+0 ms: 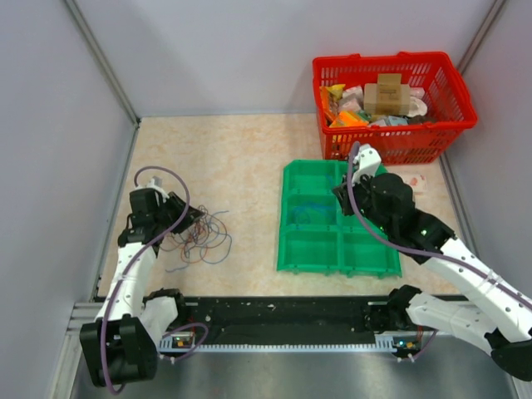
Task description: Untangle the cables
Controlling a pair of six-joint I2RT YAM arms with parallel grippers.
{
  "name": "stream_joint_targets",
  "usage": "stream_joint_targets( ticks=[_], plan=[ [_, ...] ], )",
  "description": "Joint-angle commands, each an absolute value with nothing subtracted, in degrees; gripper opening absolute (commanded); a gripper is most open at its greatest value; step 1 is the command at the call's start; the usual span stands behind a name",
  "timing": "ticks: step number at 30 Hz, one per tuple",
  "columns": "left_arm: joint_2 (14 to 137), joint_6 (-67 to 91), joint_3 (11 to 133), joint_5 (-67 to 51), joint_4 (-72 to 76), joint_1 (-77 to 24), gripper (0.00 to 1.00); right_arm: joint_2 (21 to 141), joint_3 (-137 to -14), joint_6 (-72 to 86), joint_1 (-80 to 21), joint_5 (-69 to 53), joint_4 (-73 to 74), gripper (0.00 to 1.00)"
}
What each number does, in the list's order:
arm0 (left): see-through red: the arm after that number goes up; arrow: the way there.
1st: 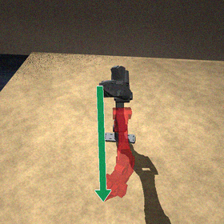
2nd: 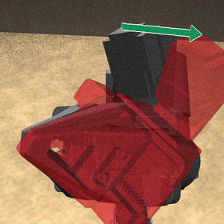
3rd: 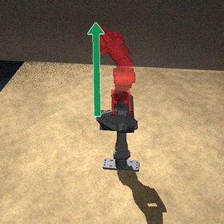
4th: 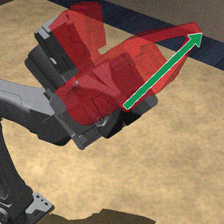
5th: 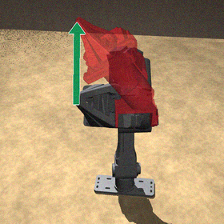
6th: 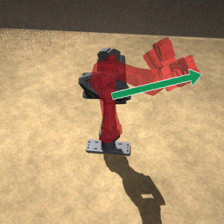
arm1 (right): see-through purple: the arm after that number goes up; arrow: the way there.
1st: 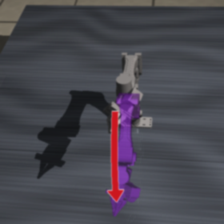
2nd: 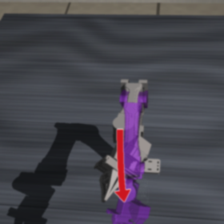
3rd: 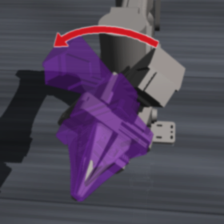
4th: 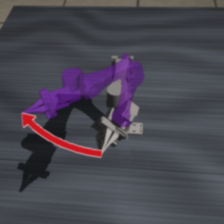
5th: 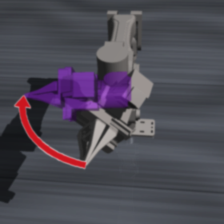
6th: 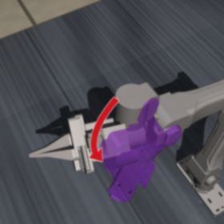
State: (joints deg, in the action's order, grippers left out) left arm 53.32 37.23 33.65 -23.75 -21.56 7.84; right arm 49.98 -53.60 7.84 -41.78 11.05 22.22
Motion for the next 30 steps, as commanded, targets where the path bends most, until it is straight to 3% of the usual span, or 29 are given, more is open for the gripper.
stream_joint_targets(
  ticks=[1, 14, 30],
  plan=[
    [52.1, 36.2, 36.6, -24.6, -21.0, 8.2, 0.31, 49.9, -55.5, 11.0, -41.2, 18.8, 25.5, 0.00],
    [50.6, 35.9, 37.0, -24.4, -22.3, 8.2, 0.32, 58.4, -51.7, 17.1, -41.2, 13.4, 25.8, 0.00],
    [50.0, 35.2, 37.3, -24.7, -23.0, 8.1, 0.32, 82.7, -54.5, 19.1, -41.0, 10.0, 20.0, 0.00]
  ],
)
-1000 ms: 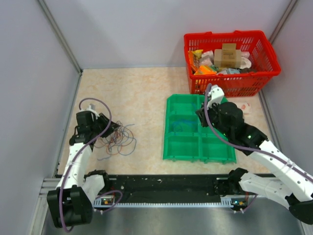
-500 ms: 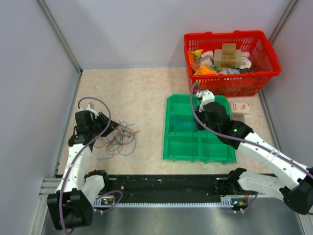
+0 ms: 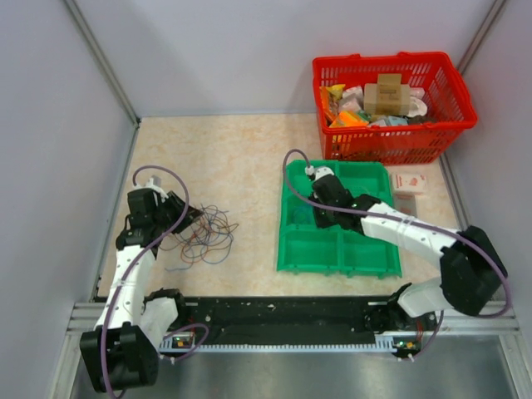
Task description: Untangle the cables
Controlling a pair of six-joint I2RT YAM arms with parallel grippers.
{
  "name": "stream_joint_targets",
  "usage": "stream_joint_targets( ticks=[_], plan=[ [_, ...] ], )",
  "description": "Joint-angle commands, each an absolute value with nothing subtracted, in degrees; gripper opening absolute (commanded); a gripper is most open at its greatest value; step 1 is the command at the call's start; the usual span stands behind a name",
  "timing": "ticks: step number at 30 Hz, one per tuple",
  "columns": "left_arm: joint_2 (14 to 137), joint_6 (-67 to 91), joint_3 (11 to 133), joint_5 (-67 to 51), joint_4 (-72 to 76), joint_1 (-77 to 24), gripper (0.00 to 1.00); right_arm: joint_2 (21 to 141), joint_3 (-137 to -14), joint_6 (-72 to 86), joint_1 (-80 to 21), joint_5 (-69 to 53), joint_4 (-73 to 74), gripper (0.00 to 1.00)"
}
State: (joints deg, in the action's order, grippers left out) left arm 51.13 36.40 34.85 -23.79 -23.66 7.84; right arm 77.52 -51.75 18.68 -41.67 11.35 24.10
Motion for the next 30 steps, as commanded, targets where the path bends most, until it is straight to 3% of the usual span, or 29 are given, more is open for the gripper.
stream_joint_targets(
  ticks=[1, 4, 6, 10, 12, 15, 19, 23, 30],
  plan=[
    [50.0, 35.2, 37.1, -24.6, -23.0, 8.1, 0.32, 84.8, -55.5, 18.9, -40.6, 9.7, 19.7, 0.00],
    [50.3, 34.8, 37.4, -24.7, -23.3, 8.2, 0.39, 89.0, -60.3, 17.2, -40.3, 11.2, 23.2, 0.00],
    [50.3, 34.5, 38.0, -24.3, -24.4, 8.1, 0.51, 87.9, -62.4, 15.9, -40.4, 13.1, 26.8, 0.00],
    [50.0, 33.4, 38.8, -21.9, -26.4, 8.2, 0.64, 81.9, -63.8, 14.8, -41.6, 10.7, 29.0, 0.31],
    [50.0, 33.0, 39.5, -19.0, -28.6, 8.2, 0.70, 80.5, -65.9, 14.9, -43.0, 11.2, 31.2, 0.40],
    [49.5, 33.6, 40.2, -12.7, -32.7, 8.2, 0.70, 81.5, -69.7, 15.6, -46.8, 12.0, 31.9, 0.52],
    [47.4, 33.5, 36.9, -13.1, -30.9, 8.1, 0.62, 89.8, -75.2, 16.6, -54.7, 6.3, 25.4, 0.63],
    [48.7, 33.1, 35.3, -15.5, -29.8, 8.1, 0.66, 100.4, -81.0, 22.3, -58.2, -4.3, 13.6, 0.66],
    [51.7, 34.4, 34.4, -20.2, -23.6, 7.9, 0.66, 109.8, -80.5, 44.9, -55.4, -10.7, -8.3, 0.61]
  ],
)
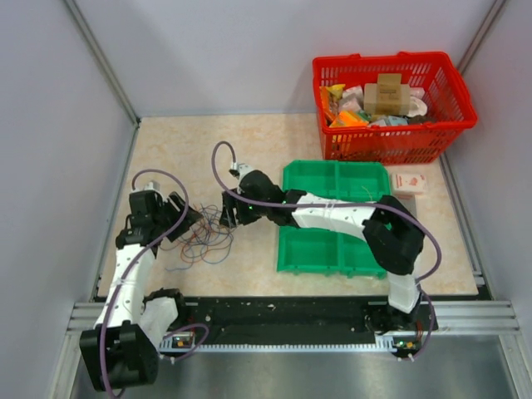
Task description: Untangle the cables
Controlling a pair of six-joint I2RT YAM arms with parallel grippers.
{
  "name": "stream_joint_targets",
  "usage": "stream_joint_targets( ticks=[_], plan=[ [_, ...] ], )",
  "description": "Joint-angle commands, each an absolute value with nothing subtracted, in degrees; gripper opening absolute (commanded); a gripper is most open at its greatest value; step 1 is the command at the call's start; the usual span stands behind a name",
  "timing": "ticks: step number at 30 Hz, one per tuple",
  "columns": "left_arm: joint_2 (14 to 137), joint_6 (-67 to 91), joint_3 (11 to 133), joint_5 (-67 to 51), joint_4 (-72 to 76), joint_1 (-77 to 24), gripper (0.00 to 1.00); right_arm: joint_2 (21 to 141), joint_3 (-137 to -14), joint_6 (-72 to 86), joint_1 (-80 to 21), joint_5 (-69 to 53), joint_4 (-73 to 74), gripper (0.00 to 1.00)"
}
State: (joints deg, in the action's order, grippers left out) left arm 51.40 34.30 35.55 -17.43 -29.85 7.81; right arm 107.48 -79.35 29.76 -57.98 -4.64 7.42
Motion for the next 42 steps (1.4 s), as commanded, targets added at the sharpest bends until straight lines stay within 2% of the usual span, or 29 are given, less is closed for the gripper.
stream_joint_targets(
  ticks=[1, 3, 7, 14, 19, 21, 22, 29, 33, 35, 39, 41, 42],
  plan=[
    [52.0, 34.6, 34.0, -20.5, -22.2, 7.9, 0.66, 111.1, -81.2, 47.2, -54.9, -11.3, -8.6, 0.55],
    [53.3, 35.7, 33.2, -21.8, -20.0, 7.8, 0.65, 114.0, -81.9, 50.2, -54.1, -11.7, -9.7, 0.45],
    [57.6, 36.7, 32.9, -23.4, -17.0, 7.4, 0.64, 117.9, -84.6, 51.2, -53.1, -13.9, -9.8, 0.43],
    [60.4, 37.4, 31.8, -22.9, -13.7, 7.1, 0.56, 124.5, -90.1, 51.2, -53.3, -16.7, -9.6, 0.41],
    [62.4, 37.3, 30.7, -21.3, -12.1, 6.9, 0.52, 128.6, -94.6, 50.9, -54.1, -18.5, -7.8, 0.20],
    [63.5, 37.2, 30.5, -21.2, -11.7, 6.9, 0.51, 128.5, -94.6, 50.6, -54.1, -18.3, -6.4, 0.04],
    [63.9, 37.2, 30.4, -20.8, -11.6, 6.9, 0.50, 127.7, -94.0, 50.3, -54.2, -17.4, -5.2, 0.00],
    [70.1, 38.5, 29.7, -20.4, -9.1, 6.9, 0.35, 110.1, -83.3, 42.9, -54.3, -12.1, -1.5, 0.00],
    [71.8, 39.6, 28.4, -20.2, -6.7, 6.9, 0.22, 100.0, -79.8, 40.8, -54.3, -12.4, -0.1, 0.00],
    [71.8, 39.6, 28.0, -19.7, -6.8, 6.9, 0.15, 96.5, -80.2, 39.4, -54.3, -12.0, 3.1, 0.00],
    [72.0, 39.3, 27.8, -18.0, -8.2, 6.9, 0.11, 89.6, -83.7, 34.7, -54.0, -9.1, 7.9, 0.00],
    [72.8, 39.4, 27.7, -17.2, -9.0, 6.9, 0.00, 86.6, -85.8, 32.8, -53.4, -8.6, 10.4, 0.00],
    [73.5, 39.4, 27.9, -17.0, -9.6, 6.9, 0.00, 85.1, -86.9, 31.8, -53.1, -8.2, 11.5, 0.00]
  ],
)
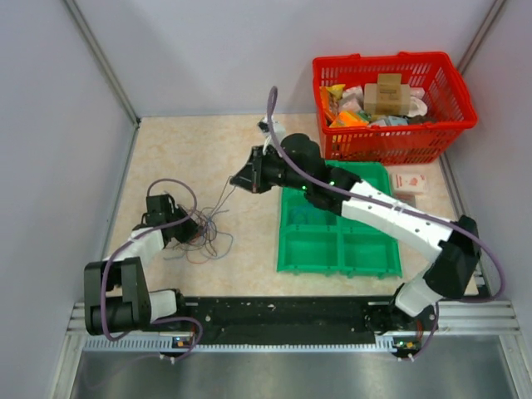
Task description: Untangle the cables
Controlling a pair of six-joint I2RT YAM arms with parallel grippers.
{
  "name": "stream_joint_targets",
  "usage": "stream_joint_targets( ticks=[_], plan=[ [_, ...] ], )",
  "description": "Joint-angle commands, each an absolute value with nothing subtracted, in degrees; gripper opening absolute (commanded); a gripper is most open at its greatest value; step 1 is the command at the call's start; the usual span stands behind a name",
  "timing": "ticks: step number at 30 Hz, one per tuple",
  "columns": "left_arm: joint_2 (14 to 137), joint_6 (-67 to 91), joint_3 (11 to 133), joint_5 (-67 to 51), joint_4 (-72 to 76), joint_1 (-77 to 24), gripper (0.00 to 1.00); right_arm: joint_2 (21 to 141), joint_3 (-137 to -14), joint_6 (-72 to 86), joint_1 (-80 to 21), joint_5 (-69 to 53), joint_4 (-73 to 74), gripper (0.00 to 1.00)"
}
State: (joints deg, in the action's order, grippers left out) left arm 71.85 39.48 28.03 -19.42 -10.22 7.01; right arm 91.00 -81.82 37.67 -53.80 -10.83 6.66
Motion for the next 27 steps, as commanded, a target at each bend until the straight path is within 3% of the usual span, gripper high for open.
stream_joint_targets(
  ticks=[1, 7, 16, 27],
  plan=[
    [74.2, 39.5, 27.8, -17.0, -9.6, 6.9, 0.00, 83.8, -87.8, 30.9, -52.5, -7.6, 12.6, 0.00],
    [75.4, 40.1, 27.2, -15.8, -10.1, 6.8, 0.00, 76.7, -95.6, 24.0, -49.7, -2.7, 20.3, 0.00],
    [72.0, 40.1, 28.0, -15.3, -11.7, 6.9, 0.00, 65.8, -100.6, 12.7, -47.6, 15.1, 30.8, 0.00],
    [70.8, 39.3, 28.8, -16.3, -12.3, 6.9, 0.00, 58.9, -103.1, 10.7, -46.7, 15.3, 33.7, 0.00]
  ],
)
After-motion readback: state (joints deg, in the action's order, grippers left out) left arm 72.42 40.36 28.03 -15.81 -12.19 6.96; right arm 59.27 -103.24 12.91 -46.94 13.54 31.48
